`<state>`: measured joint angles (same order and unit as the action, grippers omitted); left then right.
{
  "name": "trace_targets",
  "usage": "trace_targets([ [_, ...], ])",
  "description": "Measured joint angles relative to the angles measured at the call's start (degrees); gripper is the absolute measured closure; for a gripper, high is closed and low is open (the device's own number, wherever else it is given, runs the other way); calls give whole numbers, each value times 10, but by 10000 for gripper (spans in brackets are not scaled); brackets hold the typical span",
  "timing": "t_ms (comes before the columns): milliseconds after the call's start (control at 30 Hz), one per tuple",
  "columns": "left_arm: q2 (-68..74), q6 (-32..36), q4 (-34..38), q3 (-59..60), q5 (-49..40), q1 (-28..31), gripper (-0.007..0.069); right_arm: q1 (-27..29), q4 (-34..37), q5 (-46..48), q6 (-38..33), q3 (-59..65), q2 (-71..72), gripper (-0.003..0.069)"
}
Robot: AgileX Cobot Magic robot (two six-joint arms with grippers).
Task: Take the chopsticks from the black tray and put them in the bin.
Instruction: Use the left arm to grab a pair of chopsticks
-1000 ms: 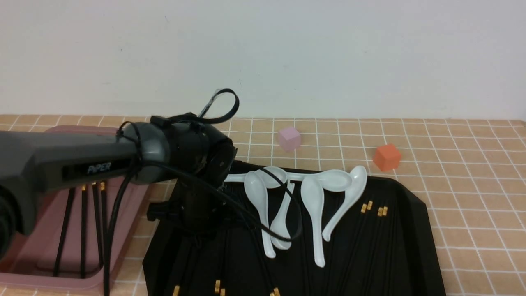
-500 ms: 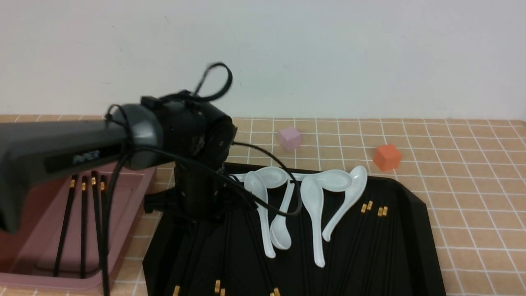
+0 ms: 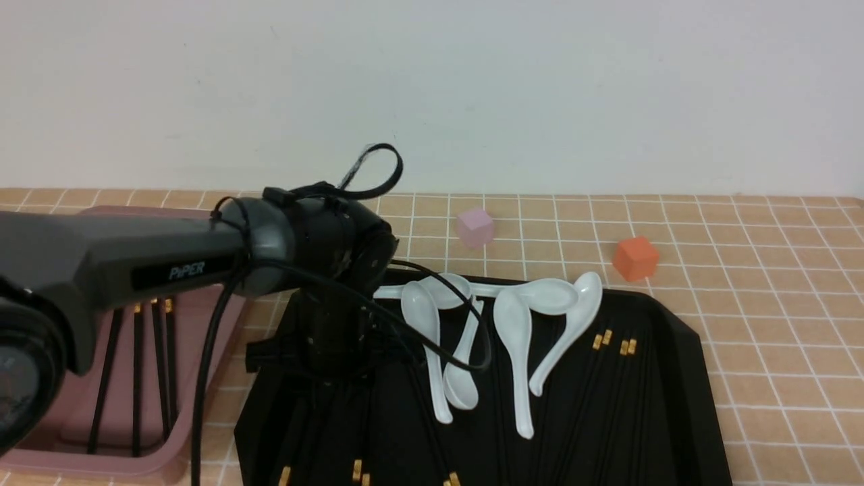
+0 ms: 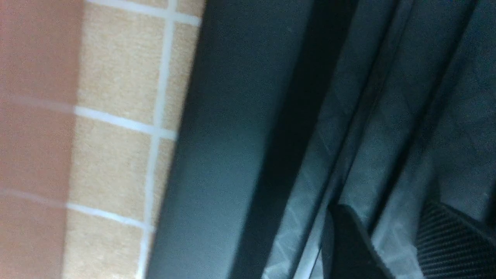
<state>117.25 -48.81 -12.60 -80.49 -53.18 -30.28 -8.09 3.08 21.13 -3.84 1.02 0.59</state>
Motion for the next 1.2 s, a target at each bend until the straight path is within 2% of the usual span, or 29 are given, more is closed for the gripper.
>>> trace_targets([
  [167, -1, 26, 42, -4, 2, 34, 343, 0, 0, 0, 0, 0, 0, 419],
  [267, -1, 61, 66, -5, 3, 40, 343, 0, 0, 0, 0, 0, 0, 419],
  [400, -1, 71, 75, -5, 10, 40, 343, 0, 0, 0, 0, 0, 0, 419],
  [1200, -43, 55, 45, -5, 5, 41, 343, 0, 0, 0, 0, 0, 0, 419],
])
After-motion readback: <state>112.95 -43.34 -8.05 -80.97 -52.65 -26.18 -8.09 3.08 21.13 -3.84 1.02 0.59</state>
